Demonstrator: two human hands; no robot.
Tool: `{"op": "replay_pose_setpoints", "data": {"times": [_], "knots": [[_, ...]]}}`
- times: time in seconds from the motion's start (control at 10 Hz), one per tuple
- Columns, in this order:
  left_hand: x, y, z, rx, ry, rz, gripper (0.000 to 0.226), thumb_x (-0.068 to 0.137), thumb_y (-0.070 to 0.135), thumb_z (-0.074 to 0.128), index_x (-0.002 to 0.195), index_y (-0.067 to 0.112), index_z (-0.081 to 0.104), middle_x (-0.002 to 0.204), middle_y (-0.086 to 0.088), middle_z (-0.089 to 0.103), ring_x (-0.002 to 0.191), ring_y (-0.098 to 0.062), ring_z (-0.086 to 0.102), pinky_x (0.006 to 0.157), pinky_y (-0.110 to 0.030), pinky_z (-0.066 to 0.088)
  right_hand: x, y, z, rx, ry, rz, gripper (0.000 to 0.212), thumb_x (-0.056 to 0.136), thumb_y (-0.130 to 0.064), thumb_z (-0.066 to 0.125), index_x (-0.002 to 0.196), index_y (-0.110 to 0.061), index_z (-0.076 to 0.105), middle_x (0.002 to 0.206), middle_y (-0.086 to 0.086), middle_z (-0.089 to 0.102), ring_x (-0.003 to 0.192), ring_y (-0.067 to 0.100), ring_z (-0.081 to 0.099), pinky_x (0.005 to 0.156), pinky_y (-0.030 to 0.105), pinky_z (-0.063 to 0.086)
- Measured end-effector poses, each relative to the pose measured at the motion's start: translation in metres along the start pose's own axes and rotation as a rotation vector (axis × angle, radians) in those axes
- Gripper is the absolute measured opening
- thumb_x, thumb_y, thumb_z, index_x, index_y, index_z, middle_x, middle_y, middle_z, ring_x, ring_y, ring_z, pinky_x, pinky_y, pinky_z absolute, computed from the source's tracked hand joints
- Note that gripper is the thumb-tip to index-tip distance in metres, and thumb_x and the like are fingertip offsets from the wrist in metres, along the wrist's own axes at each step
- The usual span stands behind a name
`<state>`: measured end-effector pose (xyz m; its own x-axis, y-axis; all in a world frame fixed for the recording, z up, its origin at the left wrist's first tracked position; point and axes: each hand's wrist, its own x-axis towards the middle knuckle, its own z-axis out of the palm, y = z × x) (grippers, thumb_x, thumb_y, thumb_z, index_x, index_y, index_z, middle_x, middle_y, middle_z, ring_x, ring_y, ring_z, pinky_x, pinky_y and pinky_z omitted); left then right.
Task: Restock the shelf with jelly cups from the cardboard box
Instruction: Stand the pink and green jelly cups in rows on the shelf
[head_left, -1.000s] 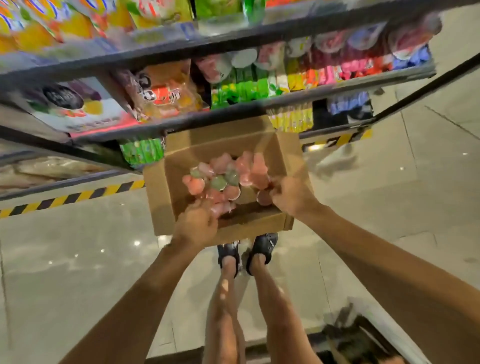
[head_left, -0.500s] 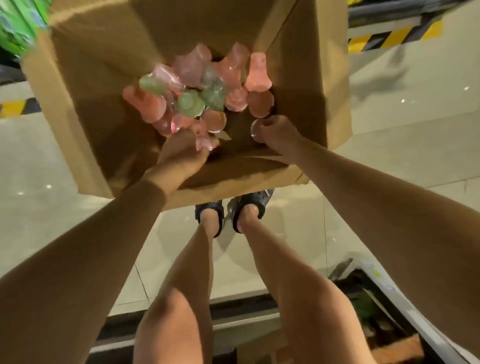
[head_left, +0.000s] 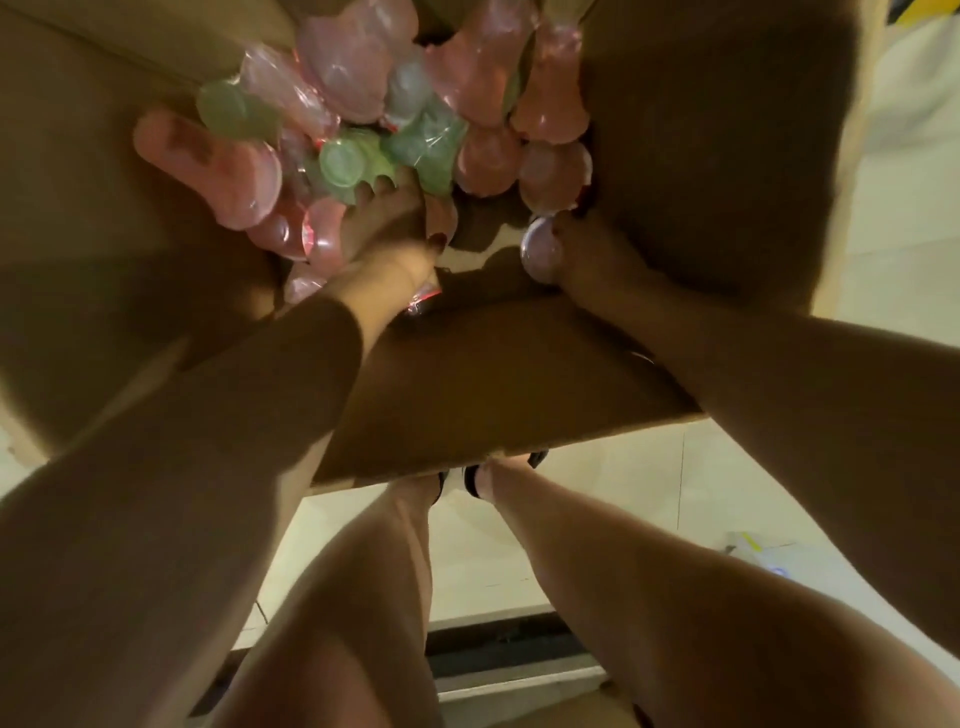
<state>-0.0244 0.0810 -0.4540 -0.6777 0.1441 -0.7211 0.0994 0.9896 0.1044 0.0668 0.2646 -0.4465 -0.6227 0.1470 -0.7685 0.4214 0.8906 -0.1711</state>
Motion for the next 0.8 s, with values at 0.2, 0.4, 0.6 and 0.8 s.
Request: {"op": "replay_pose_setpoints", "data": {"times": [0.2, 0.4, 0.6, 0.8], "knots": [[0.005, -0.003, 0.003, 0.019, 0.034, 0.038, 0.065, 0.089, 0.028, 0.067, 0.141, 0.01, 0.032, 0.13, -0.017, 0.049, 0.123, -0.035, 0.044, 0.092, -0.043, 0.04, 0.009, -0.001, -0.002, -0.084, -0.003, 0.013, 0.037, 0.101, -0.028, 0.048, 0.135, -0.014, 0.052, 0.138, 0.014, 0.051, 0.124, 0.03, 0.05, 0.1, 0.038, 0.039], [-0.02, -0.005, -0.012, -0.075, -0.019, 0.119, 0.047, 0.09, 0.022, 0.061, 0.133, 0.008, 0.047, 0.123, -0.014, 0.06, 0.115, -0.032, 0.054, 0.09, -0.038, 0.045, -0.024, -0.005, -0.03, -0.027, 0.041, -0.016, 0.045, 0.092, -0.029, 0.065, 0.133, -0.016, 0.055, 0.132, 0.012, 0.058, 0.118, 0.032, 0.056, 0.092, 0.041, 0.046], [-0.085, -0.011, -0.061, -0.146, 0.053, 0.298, 0.033, 0.09, 0.02, 0.06, 0.119, 0.003, 0.056, 0.111, -0.02, 0.063, 0.1, -0.038, 0.059, 0.085, -0.041, 0.049, -0.068, -0.02, -0.083, 0.033, 0.056, -0.045, 0.046, 0.093, -0.031, 0.061, 0.133, -0.009, 0.052, 0.124, 0.013, 0.058, 0.116, 0.03, 0.056, 0.09, 0.035, 0.044], [-0.133, -0.024, -0.144, -0.099, 0.119, 0.311, 0.034, 0.087, 0.014, 0.06, 0.121, 0.01, 0.058, 0.115, -0.012, 0.064, 0.11, -0.03, 0.058, 0.089, -0.036, 0.044, -0.14, -0.064, -0.172, -0.051, 0.169, -0.081, 0.041, 0.089, -0.034, 0.066, 0.124, -0.016, 0.054, 0.1, 0.007, 0.064, 0.09, 0.029, 0.065, 0.079, 0.038, 0.056]]}}
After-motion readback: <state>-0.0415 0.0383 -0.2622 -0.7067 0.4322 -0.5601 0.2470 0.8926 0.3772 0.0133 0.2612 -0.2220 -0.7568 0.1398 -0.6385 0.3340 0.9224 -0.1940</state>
